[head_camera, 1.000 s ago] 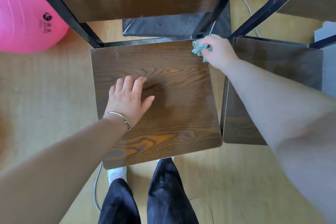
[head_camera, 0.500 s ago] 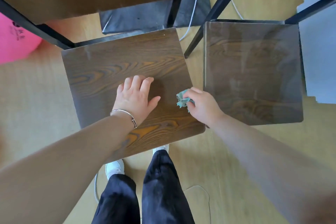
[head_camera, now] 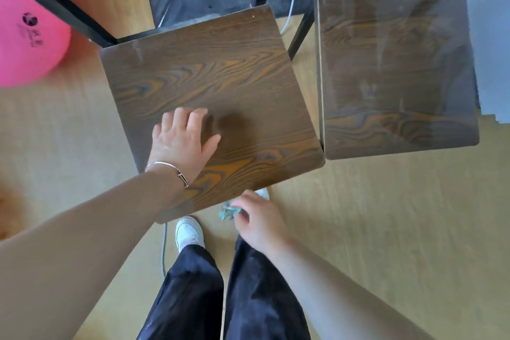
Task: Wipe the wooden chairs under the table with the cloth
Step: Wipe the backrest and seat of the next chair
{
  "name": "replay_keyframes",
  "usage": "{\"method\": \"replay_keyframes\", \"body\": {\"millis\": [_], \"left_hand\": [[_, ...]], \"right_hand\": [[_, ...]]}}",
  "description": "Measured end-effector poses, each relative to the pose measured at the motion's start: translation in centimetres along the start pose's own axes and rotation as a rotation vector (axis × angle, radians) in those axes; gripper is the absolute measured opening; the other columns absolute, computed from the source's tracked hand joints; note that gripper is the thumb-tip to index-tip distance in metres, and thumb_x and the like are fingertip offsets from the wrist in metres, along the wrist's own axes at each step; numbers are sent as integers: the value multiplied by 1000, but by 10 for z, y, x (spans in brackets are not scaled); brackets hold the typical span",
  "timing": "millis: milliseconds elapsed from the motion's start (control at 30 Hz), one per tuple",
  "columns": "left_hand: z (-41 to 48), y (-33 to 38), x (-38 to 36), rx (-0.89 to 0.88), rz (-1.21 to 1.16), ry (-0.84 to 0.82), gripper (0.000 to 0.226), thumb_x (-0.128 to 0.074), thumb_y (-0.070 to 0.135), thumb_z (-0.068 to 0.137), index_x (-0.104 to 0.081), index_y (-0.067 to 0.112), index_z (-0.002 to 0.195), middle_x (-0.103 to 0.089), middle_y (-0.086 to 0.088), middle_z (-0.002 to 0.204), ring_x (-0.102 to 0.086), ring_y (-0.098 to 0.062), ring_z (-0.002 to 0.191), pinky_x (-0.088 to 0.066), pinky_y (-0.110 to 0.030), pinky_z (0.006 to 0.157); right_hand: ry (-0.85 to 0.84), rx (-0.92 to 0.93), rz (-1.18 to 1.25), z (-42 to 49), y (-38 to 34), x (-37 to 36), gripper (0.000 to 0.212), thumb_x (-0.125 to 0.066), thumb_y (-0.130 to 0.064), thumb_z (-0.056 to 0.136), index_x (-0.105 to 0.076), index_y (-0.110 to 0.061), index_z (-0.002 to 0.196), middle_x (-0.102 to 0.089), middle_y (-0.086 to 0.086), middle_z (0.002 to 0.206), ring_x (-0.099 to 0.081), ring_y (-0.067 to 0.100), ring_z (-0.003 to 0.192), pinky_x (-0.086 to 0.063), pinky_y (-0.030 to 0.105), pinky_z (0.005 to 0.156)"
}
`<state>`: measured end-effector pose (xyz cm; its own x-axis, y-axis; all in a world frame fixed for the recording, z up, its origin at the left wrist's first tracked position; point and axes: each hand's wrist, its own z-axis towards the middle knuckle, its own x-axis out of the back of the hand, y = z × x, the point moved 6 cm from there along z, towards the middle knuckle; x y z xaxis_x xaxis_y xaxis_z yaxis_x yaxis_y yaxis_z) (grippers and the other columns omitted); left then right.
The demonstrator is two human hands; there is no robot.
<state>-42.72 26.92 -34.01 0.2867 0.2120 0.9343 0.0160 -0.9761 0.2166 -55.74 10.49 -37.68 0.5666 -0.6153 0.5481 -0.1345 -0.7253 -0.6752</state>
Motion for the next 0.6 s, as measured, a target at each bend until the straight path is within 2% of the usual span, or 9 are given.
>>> {"method": "replay_keyframes", "body": {"millis": [67,133,233,333,400,467,600], "left_hand": [[-4,-24,4,45,-9,21,58,-54,51,88,-45,17,134,-47,-13,122,-41,-38,110,-38,-51,91],[-9,-45,8,91,-16,23,59,-54,51,88,-45,16,134,-46,-14,123,-41,-38,112,-38,-52,91],[-21,-73,11,158,-14,9,59,-51,52,89,-43,18,136,-45,-13,126,-39,-37,114,-36,-50,94],[-33,-95,13,177,-26,14,59,-49,53,88,-42,19,137,-45,-12,129,-38,-36,116,-36,-49,95],[-41,-108,14,183,-37,14,59,-48,53,89,-42,20,137,-44,-10,131,-38,-35,117,-35,-48,96],[-48,-120,13,194,-45,13,58,-47,53,89,-41,20,137,-44,-8,132,-38,-34,117,-35,-47,96],[-62,-138,9,225,-45,-4,58,-45,53,91,-39,21,138,-43,-7,132,-39,-33,117,-35,-46,96]], "right_hand": [[66,50,107,16,-24,22,16,-59,-11,86,-67,-16,97,-58,-7,95,-53,6,79,-41,16,68],[223,119,118,39,-40,57,15,-63,-5,83,-69,-11,96,-61,-4,91,-51,2,76,-38,10,67],[483,18,13,90,-35,102,19,-62,-5,82,-69,-10,100,-63,3,97,-58,15,83,-43,21,72],[613,-194,-92,138,-22,124,22,-58,-12,90,-64,-15,111,-58,7,111,-59,24,97,-44,29,79],[630,-299,-147,155,-21,121,22,-57,-18,94,-60,-16,116,-56,6,116,-59,25,100,-47,33,82],[614,-291,-221,162,-34,105,21,-57,-20,95,-59,-15,115,-55,6,116,-60,25,98,-48,33,81],[450,11,-280,151,-82,43,19,-59,-11,86,-65,-13,104,-57,9,105,-59,32,88,-46,35,72]]}}
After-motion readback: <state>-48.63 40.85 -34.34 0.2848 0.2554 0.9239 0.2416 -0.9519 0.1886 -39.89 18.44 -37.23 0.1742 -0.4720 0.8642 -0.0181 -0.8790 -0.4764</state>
